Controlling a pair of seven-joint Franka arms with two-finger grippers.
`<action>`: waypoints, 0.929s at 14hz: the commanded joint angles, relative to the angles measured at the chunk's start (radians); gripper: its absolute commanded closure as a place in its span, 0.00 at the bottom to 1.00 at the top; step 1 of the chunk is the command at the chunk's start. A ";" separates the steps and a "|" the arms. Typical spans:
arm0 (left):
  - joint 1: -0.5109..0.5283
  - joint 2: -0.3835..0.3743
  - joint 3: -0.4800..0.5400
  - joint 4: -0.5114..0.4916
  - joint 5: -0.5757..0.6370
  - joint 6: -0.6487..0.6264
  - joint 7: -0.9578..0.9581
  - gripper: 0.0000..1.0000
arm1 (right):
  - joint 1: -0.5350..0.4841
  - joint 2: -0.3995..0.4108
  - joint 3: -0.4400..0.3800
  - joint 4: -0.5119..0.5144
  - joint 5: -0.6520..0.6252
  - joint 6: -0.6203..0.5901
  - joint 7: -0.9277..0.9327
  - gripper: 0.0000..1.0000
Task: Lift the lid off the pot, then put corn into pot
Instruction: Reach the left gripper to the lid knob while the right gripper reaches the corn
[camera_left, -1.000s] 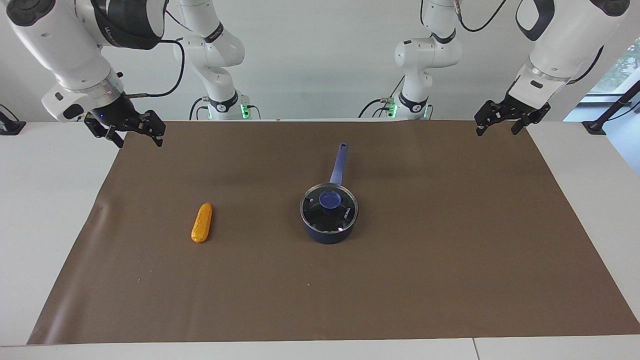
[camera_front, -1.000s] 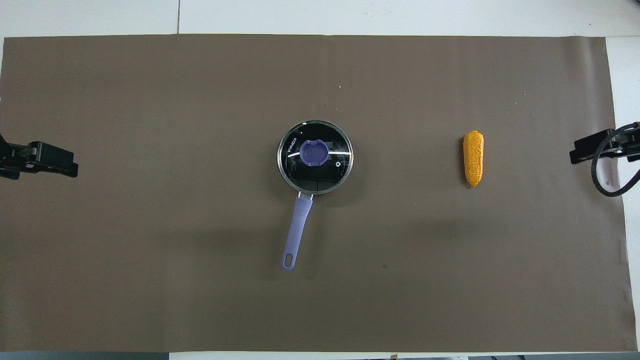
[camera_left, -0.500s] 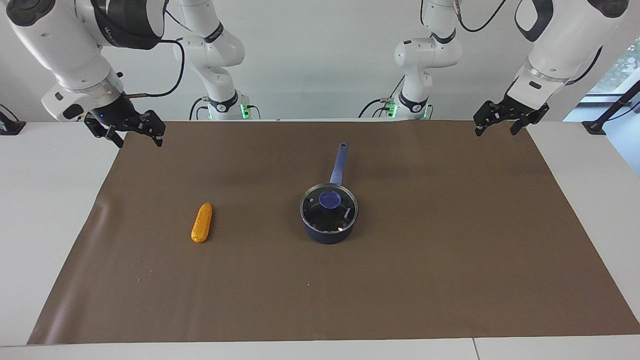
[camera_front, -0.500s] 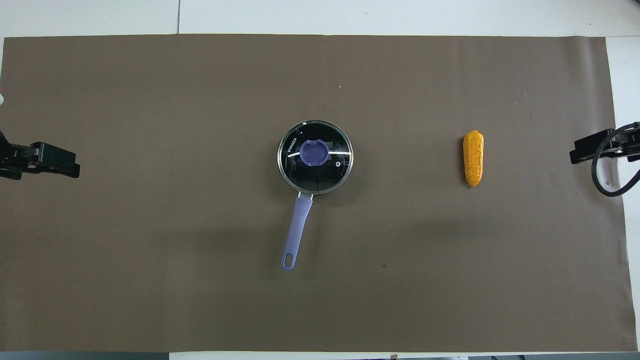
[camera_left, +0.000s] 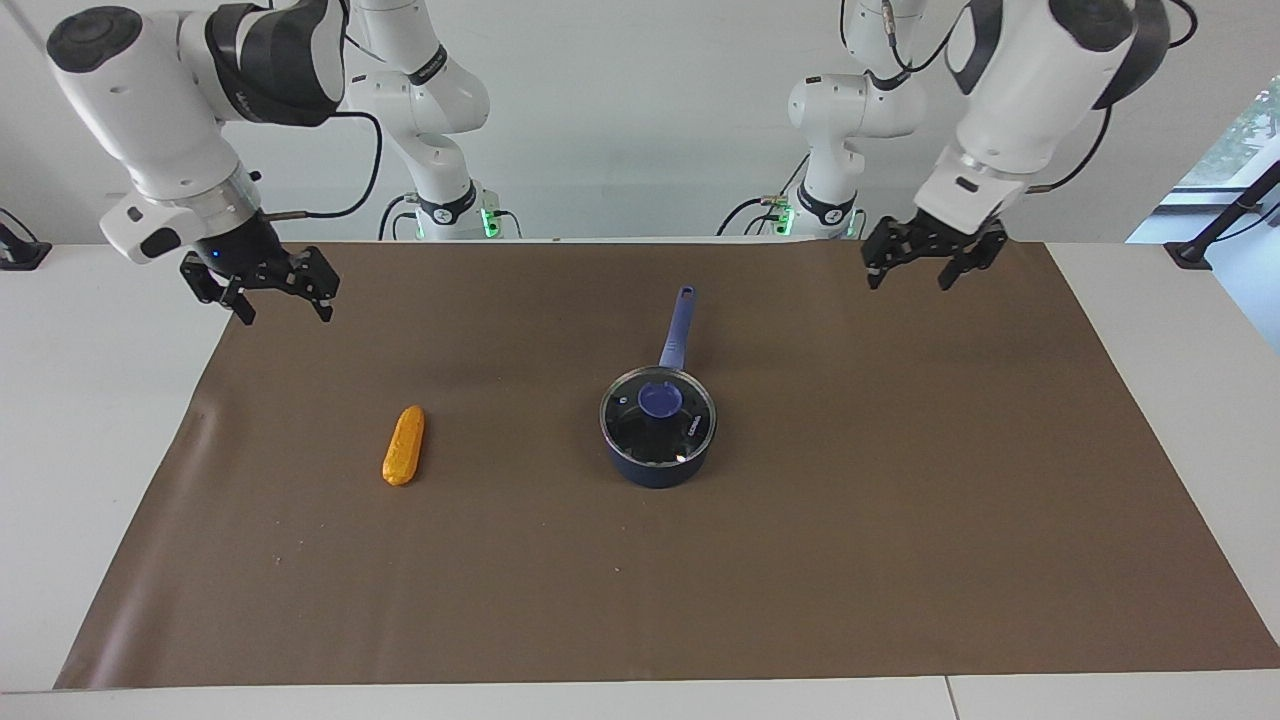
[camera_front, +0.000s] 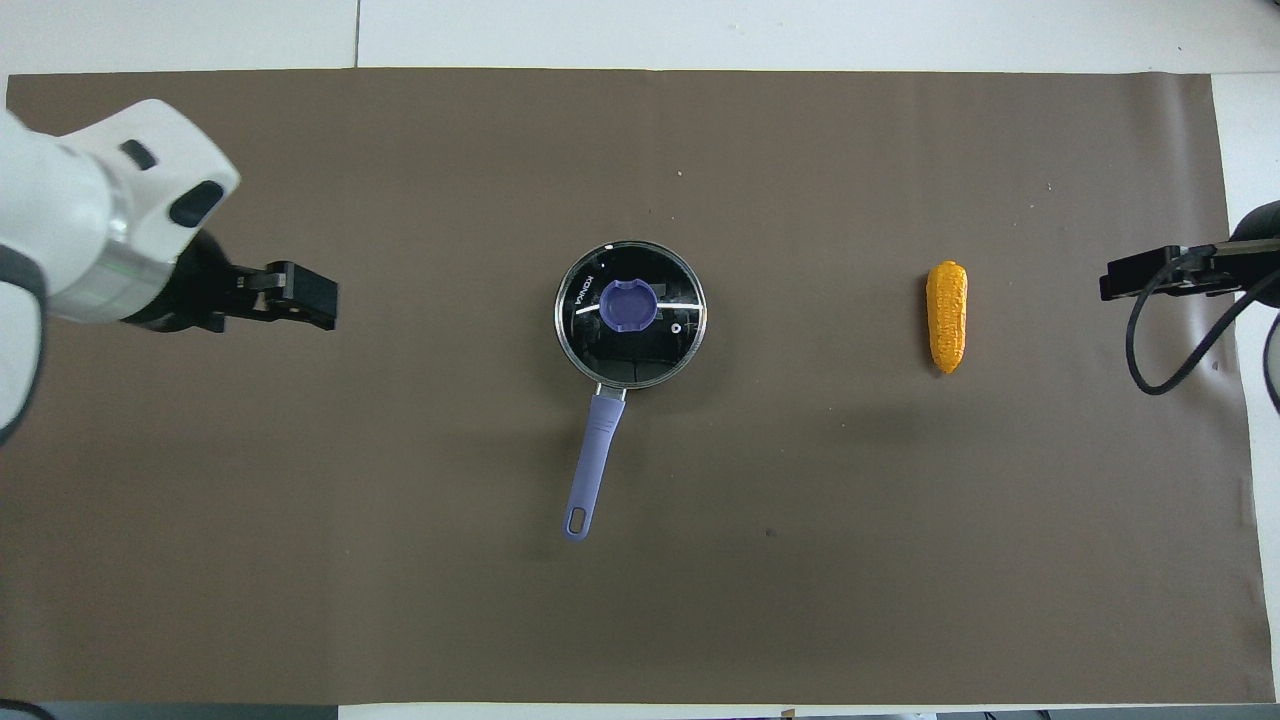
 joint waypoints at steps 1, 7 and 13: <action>-0.159 0.317 0.022 0.318 -0.008 -0.012 -0.145 0.00 | 0.002 0.061 0.006 -0.123 0.069 0.203 -0.024 0.00; -0.313 0.499 0.028 0.394 0.001 0.149 -0.259 0.00 | 0.064 0.253 0.009 -0.194 0.098 0.449 0.047 0.00; -0.319 0.519 0.016 0.377 0.059 0.181 -0.219 0.00 | 0.088 0.283 0.009 -0.203 0.108 0.434 0.021 0.00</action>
